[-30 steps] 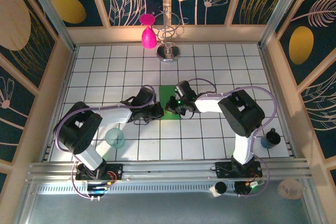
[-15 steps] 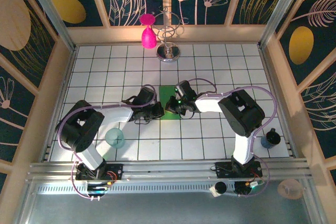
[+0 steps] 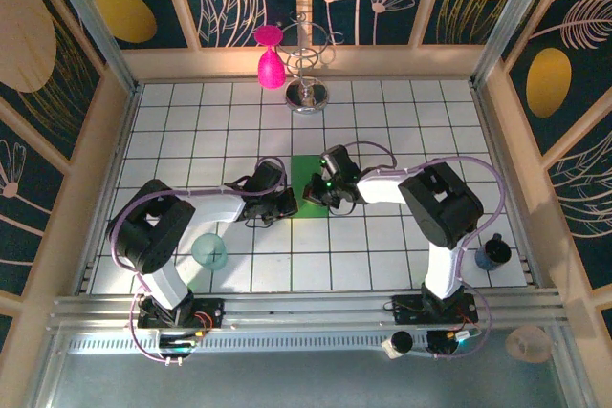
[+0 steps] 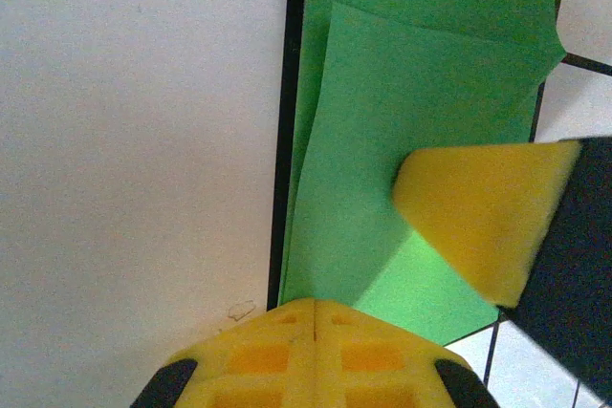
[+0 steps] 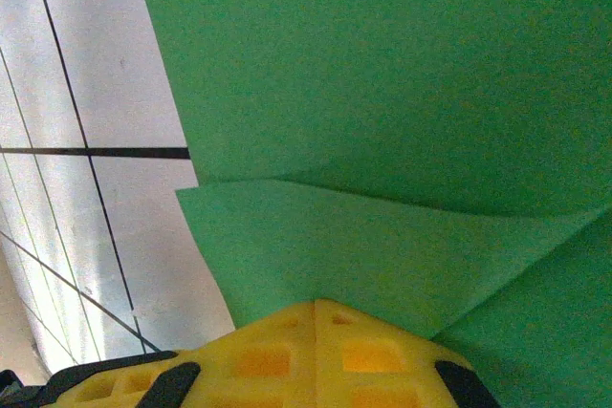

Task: Fold a paper plane with a square sheet of paper (pick it up from the middle)
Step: Fold the triangle a second time at the center of the table.

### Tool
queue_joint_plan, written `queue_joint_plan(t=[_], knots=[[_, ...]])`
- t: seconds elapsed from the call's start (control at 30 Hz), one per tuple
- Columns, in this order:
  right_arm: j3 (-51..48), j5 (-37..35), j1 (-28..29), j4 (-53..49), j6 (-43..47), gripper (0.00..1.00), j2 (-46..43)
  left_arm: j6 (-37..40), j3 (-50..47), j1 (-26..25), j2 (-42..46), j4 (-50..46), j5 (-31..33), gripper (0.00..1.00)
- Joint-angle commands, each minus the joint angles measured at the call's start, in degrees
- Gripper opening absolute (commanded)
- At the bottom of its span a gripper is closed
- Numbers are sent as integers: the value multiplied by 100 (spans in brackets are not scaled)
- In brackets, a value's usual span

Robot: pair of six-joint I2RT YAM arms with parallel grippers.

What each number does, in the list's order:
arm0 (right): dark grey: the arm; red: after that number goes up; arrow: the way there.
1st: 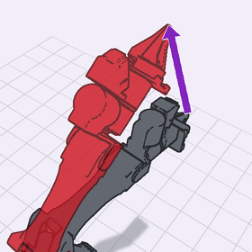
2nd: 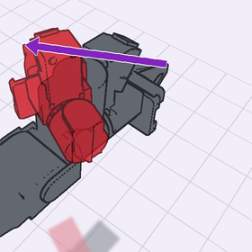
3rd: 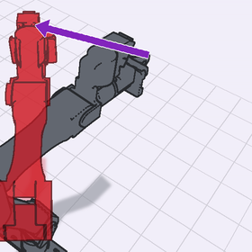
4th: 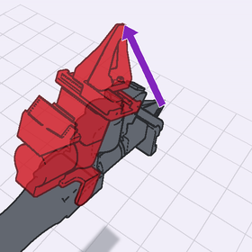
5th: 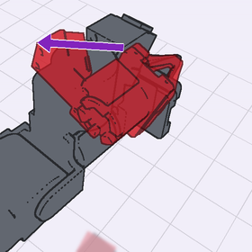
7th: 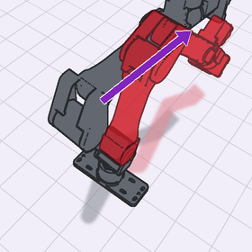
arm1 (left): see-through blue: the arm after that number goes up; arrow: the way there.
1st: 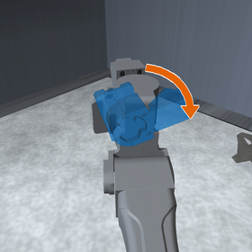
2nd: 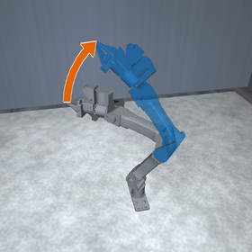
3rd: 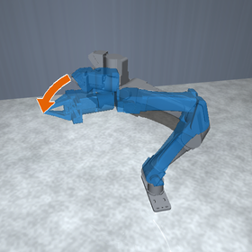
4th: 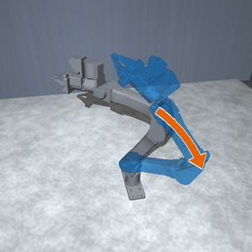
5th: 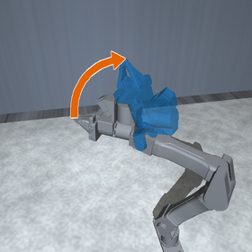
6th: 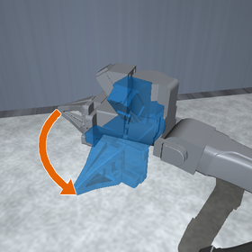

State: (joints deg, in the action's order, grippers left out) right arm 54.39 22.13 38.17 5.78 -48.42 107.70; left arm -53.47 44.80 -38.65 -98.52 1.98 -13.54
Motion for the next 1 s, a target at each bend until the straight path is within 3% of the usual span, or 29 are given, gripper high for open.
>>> queue_joint_plan(t=[0.0, 0.4, 0.6, 0.8, 0.97], knots=[[-6, -200, -267, 5, 279, 5, -12, 10, -128, -3, -194, -776, 360, 0], [2, -520, -1222, -49, 905, 3, -42, -8, -184, -7, -152, -702, 310, 0], [28, -688, -808, -123, 1143, 3, -851, 7, -138, -3, -119, -655, 283, 0], [-75, -422, -49, 60, 704, 2, -586, 22, -120, -9, -124, -646, 273, 0], [-85, -241, 54, 242, 564, 2, -338, 33, -147, -10, -113, -637, 266, 0]])
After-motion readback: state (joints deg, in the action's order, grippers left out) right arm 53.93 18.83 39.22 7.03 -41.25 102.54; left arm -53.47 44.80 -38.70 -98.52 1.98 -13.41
